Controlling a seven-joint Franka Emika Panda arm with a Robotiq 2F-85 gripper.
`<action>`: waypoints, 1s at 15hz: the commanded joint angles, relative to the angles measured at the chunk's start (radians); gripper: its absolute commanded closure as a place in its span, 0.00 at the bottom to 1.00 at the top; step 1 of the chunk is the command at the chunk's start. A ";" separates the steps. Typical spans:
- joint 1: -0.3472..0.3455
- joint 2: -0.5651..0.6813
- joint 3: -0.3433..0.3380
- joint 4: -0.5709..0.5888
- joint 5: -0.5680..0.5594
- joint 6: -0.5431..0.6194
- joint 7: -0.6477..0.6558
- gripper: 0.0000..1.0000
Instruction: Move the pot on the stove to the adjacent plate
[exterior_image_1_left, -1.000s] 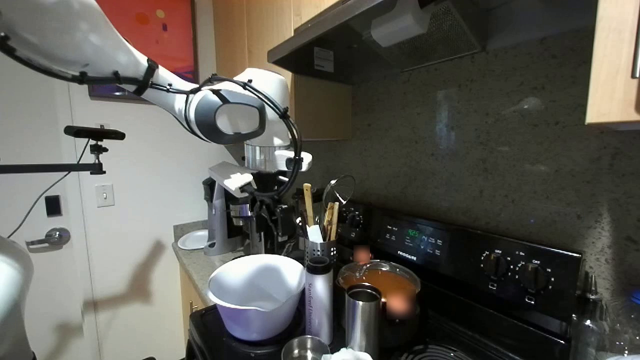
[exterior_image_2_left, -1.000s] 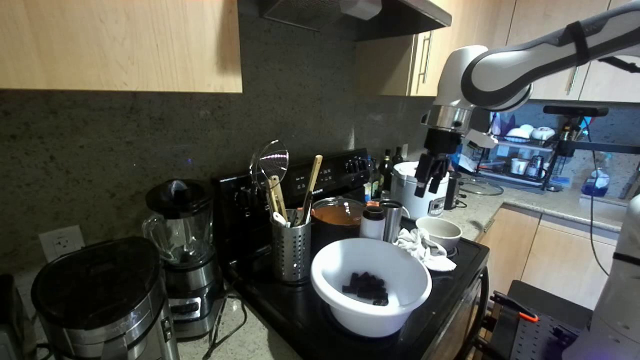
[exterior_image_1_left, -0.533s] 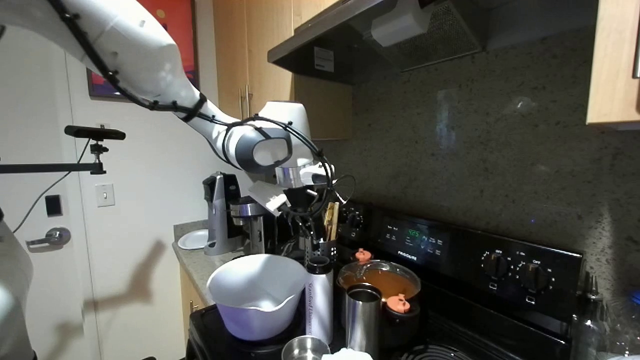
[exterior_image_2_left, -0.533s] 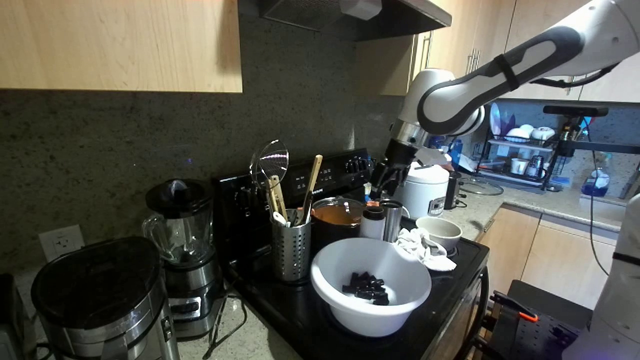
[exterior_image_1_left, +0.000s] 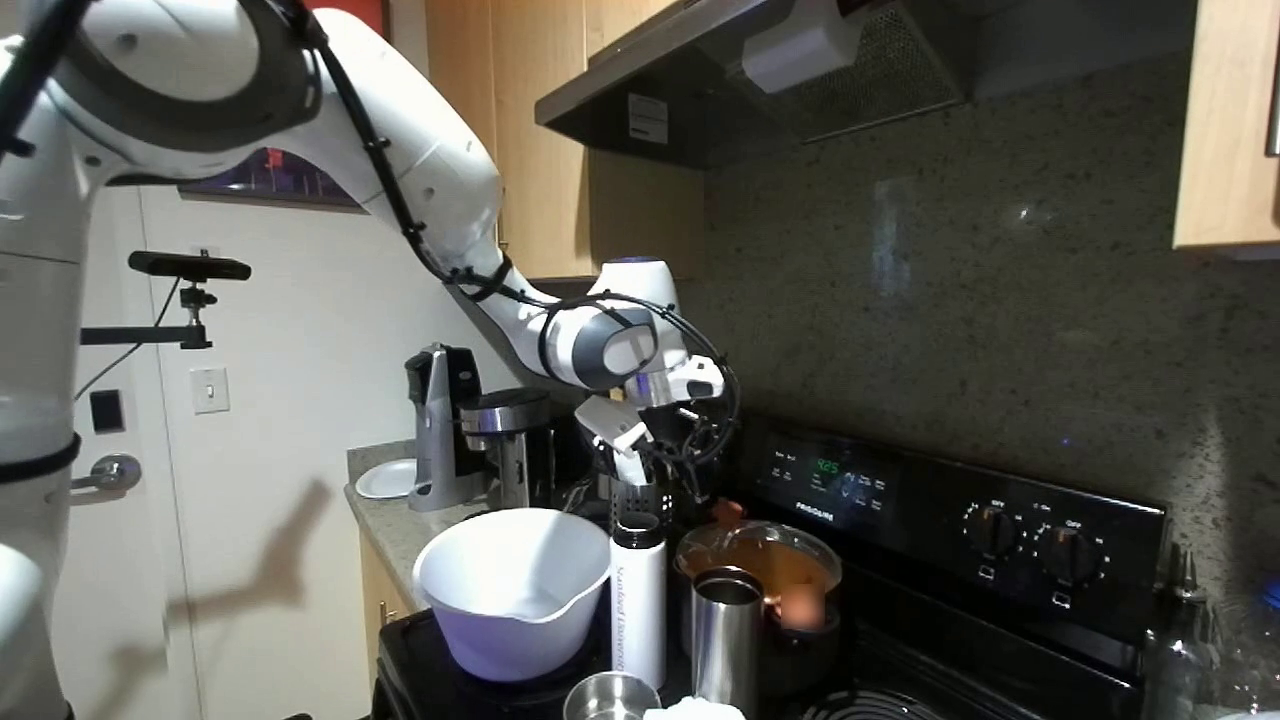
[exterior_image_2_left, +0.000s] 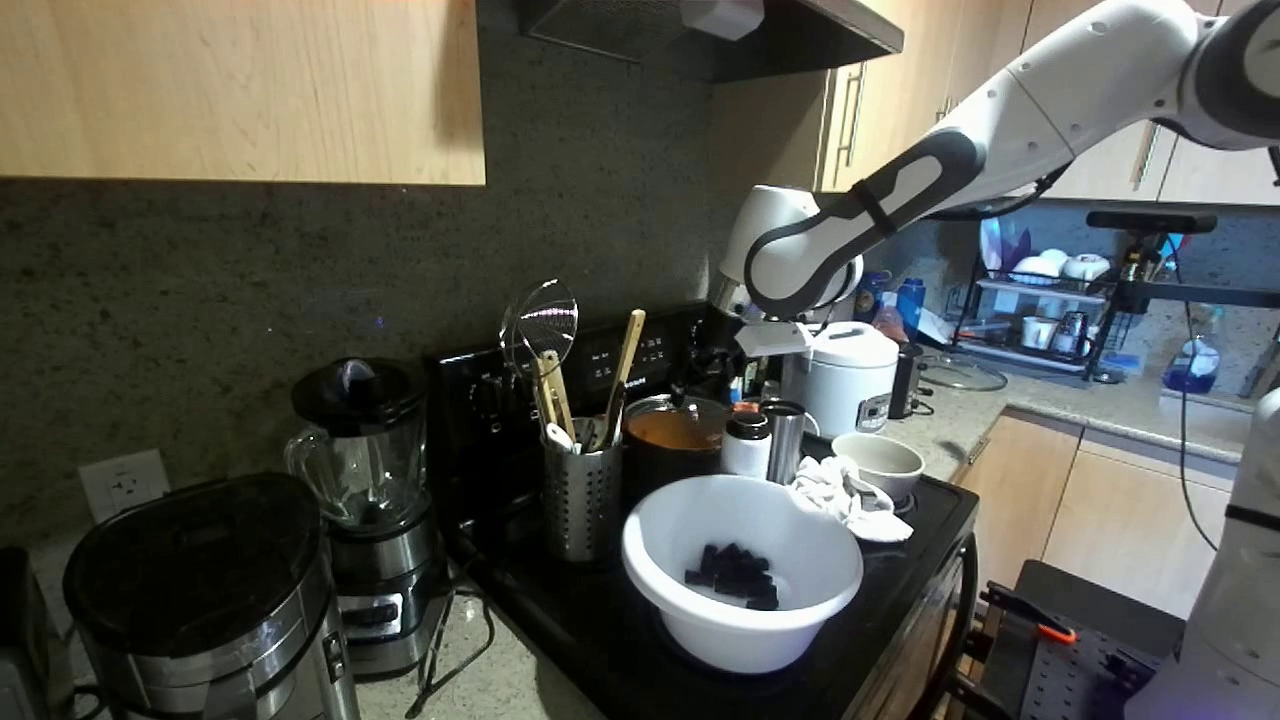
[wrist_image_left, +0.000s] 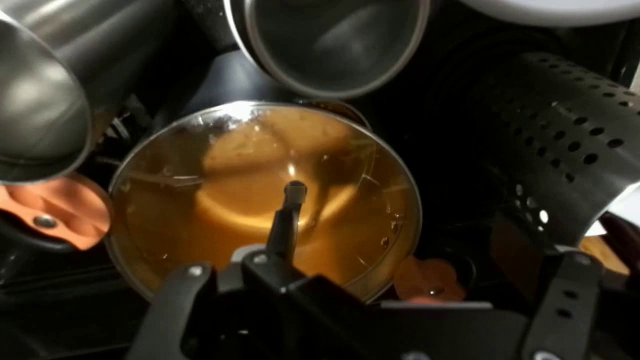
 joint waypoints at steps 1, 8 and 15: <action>0.002 0.117 -0.029 0.154 -0.056 -0.010 0.072 0.00; 0.007 0.238 -0.111 0.287 -0.105 -0.016 0.110 0.00; 0.014 0.275 -0.141 0.296 -0.109 -0.032 0.141 0.42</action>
